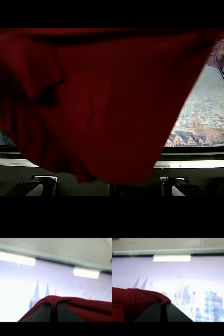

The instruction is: Fold the clothes and pants, and hang the long-sleeved shirts on hangers.

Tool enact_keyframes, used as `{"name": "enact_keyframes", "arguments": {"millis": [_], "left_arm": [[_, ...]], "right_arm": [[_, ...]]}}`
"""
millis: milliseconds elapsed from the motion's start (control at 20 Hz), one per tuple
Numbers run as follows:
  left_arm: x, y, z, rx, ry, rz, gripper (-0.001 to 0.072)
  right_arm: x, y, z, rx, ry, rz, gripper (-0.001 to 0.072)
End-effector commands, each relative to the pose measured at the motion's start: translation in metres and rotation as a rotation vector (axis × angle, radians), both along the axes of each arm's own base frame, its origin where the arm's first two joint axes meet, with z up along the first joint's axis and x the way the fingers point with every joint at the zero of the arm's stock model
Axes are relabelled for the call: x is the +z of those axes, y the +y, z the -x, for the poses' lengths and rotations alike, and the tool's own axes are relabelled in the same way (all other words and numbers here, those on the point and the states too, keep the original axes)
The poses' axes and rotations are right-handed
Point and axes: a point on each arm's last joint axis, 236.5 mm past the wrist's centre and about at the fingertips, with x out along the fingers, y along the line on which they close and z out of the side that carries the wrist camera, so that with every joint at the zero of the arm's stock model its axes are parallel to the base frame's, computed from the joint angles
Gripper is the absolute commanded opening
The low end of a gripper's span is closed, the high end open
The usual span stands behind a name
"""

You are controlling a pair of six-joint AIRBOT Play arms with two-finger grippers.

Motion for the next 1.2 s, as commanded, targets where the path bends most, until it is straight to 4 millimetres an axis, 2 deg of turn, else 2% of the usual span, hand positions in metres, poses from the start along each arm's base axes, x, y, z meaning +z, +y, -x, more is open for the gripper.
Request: {"name": "enact_keyframes", "arguments": {"millis": [0,50,200,250,350,450,550,600,650,700,750,800,850,900,1050,1100,1150], "left_arm": [[-0.116,0.001,-0.079,-0.025,0.32,-0.03,0.0018],[-0.155,0.001,-0.105,-0.026,0.401,-0.027,0.0018],[-0.273,-0.001,-0.166,-0.028,0.59,-0.017,0.0018],[-0.313,-0.005,-0.18,-0.034,0.641,-0.014,0.0019],[-0.378,-0.018,-0.196,-0.055,0.724,0.017,0.0019],[-0.423,-0.032,-0.201,-0.076,0.788,0.069,0.002],[-0.45,-0.044,-0.201,-0.093,0.832,0.126,0.002],[-0.459,-0.045,-0.2,-0.094,0.848,0.131,0.0022],[-0.462,-0.045,-0.199,-0.094,0.854,0.131,0.0047],[-0.461,-0.045,-0.199,-0.093,0.852,0.13,0.0122],[-0.457,-0.043,-0.2,-0.091,0.845,0.131,0.0279],[-0.448,-0.04,-0.2,-0.089,0.836,0.132,0.0486],[-0.435,-0.033,-0.2,-0.083,0.828,0.134,0.0638],[-0.42,-0.023,-0.198,-0.075,0.823,0.137,0.0674],[-0.363,0.023,-0.18,-0.035,0.796,0.141,0.0674],[-0.346,0.039,-0.172,-0.029,0.779,0.131,0.0673],[-0.33,0.056,-0.164,-0.016,0.765,0.125,0.0673]], "right_arm": [[-0.126,0.01,-0.082,0.014,0.349,-0.07,0.003],[-0.171,0.01,-0.105,0.013,0.446,-0.072,0.003],[-0.282,0.017,-0.162,0.02,0.637,-0.115,0.003],[-0.317,0.02,-0.179,0.014,0.679,-0.141,0.0031],[-0.379,0.026,-0.206,0.004,0.735,-0.201,0.0031],[-0.426,0.032,-0.221,-0.011,0.781,-0.257,0.0034],[-0.457,0.035,-0.225,-0.016,0.815,-0.278,0.0034],[-0.466,0.035,-0.225,-0.019,0.828,-0.278,0.0044],[-0.471,0.035,-0.225,-0.02,0.835,-0.279,0.0088],[-0.472,0.035,-0.224,-0.014,0.837,-0.274,0.0094],[-0.47,0.036,-0.222,-0.009,0.844,-0.28,0.0115],[-0.465,0.038,-0.216,0.006,0.86,-0.283,0.0249],[-0.459,0.037,-0.21,0.021,0.871,-0.268,0.0402],[-0.447,0.037,-0.202,0.061,0.873,-0.248,0.0504],[-0.401,0.016,-0.167,0.22,0.853,-0.13,0.0504],[-0.387,0.002,-0.146,0.285,0.865,-0.056,0.0504],[-0.376,-0.014,-0.135,0.271,0.877,-0.047,0.0503]]}}
